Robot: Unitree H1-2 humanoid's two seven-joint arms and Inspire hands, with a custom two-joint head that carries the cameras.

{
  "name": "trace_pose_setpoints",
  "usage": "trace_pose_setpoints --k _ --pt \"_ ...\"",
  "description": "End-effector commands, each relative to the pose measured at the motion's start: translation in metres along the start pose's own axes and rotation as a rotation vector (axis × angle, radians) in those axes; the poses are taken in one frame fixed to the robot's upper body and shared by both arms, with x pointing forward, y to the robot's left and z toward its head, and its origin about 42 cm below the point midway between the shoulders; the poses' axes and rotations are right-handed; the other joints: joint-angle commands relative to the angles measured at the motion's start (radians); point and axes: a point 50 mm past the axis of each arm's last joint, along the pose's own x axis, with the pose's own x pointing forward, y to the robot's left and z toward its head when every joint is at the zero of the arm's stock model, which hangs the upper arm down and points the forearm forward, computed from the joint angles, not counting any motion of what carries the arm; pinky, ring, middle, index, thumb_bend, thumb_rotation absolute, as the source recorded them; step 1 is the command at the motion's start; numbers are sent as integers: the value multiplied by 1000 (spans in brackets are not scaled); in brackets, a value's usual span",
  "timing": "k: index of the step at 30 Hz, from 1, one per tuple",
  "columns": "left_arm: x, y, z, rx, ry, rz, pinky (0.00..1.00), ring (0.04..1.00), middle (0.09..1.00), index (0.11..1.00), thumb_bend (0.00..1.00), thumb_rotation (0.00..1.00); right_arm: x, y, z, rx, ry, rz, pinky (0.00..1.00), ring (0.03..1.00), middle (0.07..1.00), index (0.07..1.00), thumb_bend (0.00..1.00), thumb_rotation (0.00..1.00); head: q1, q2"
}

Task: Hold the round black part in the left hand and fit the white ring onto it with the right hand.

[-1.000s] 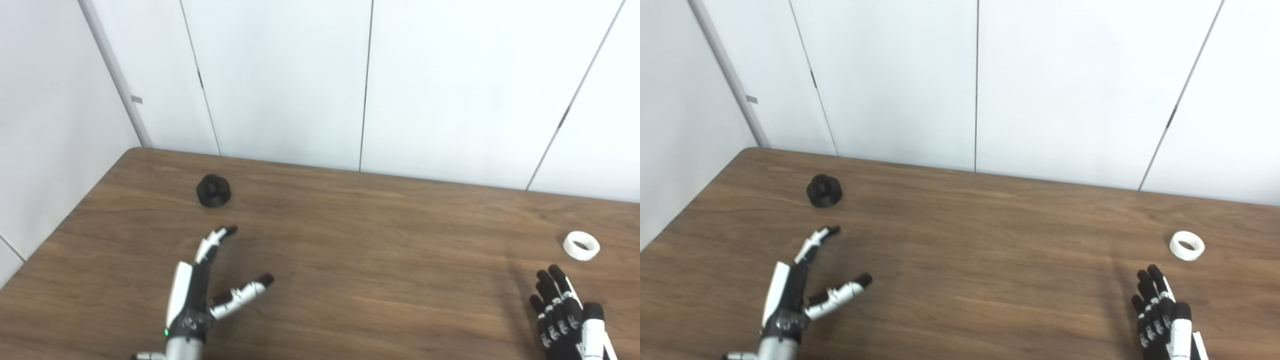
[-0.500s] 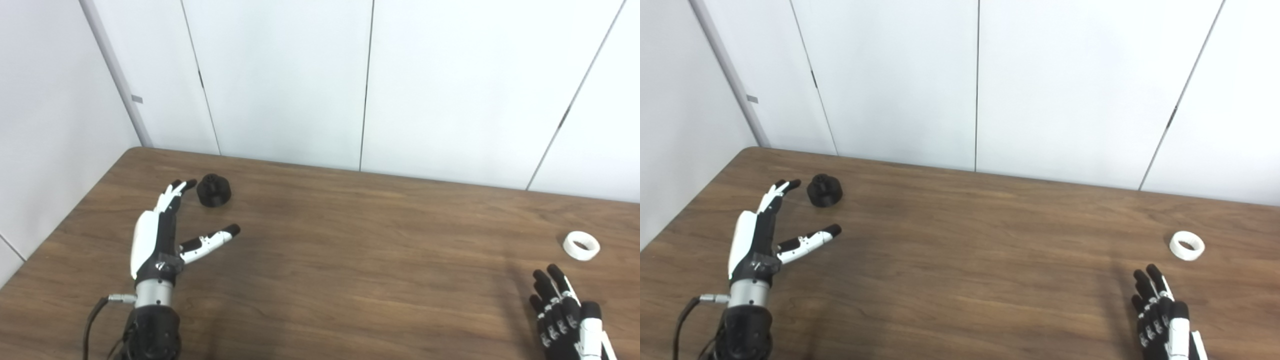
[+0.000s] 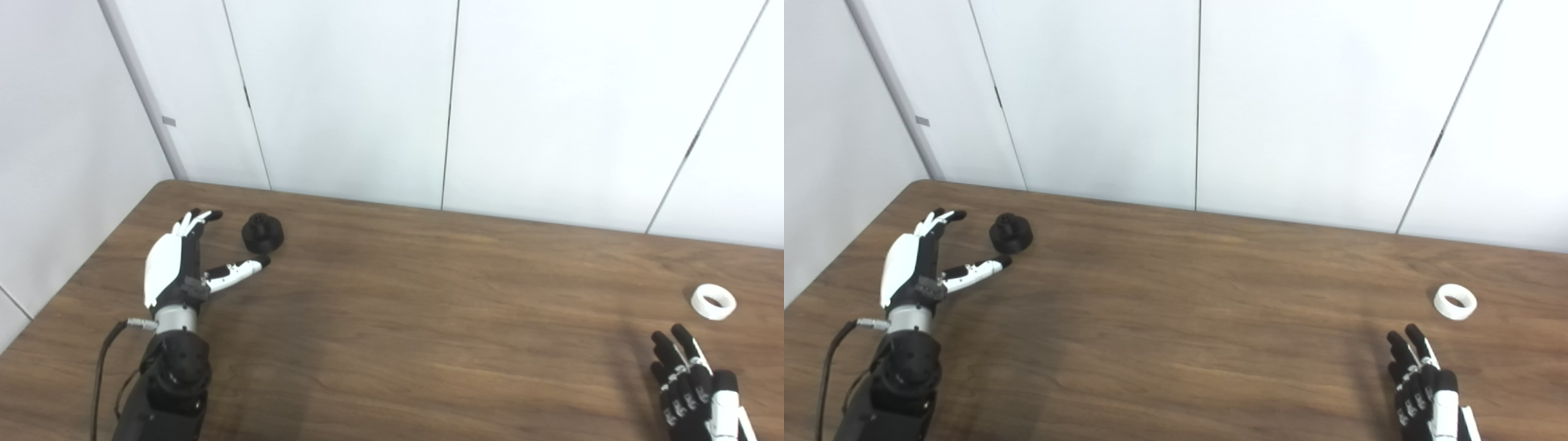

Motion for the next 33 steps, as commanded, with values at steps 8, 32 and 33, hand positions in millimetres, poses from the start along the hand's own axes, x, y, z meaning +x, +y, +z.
trace_pose_setpoints --k 8,32,33 --pt "57 6 17 117 -14 41 1000 1000 959 831 977 374 -17 -10 -17 -9 65 -23 1000 968 922 941 571 1000 1 7" --pt "105 -19 25 234 59 -135 1000 1000 980 823 1000 409 -28 -14 -14 -7 64 -23 1000 970 917 941 592 1000 -13 23" --pt "106 -20 24 238 61 -137 1000 1000 979 820 1000 408 -28 -14 -14 -9 62 -25 1000 960 914 938 599 1000 -14 23"
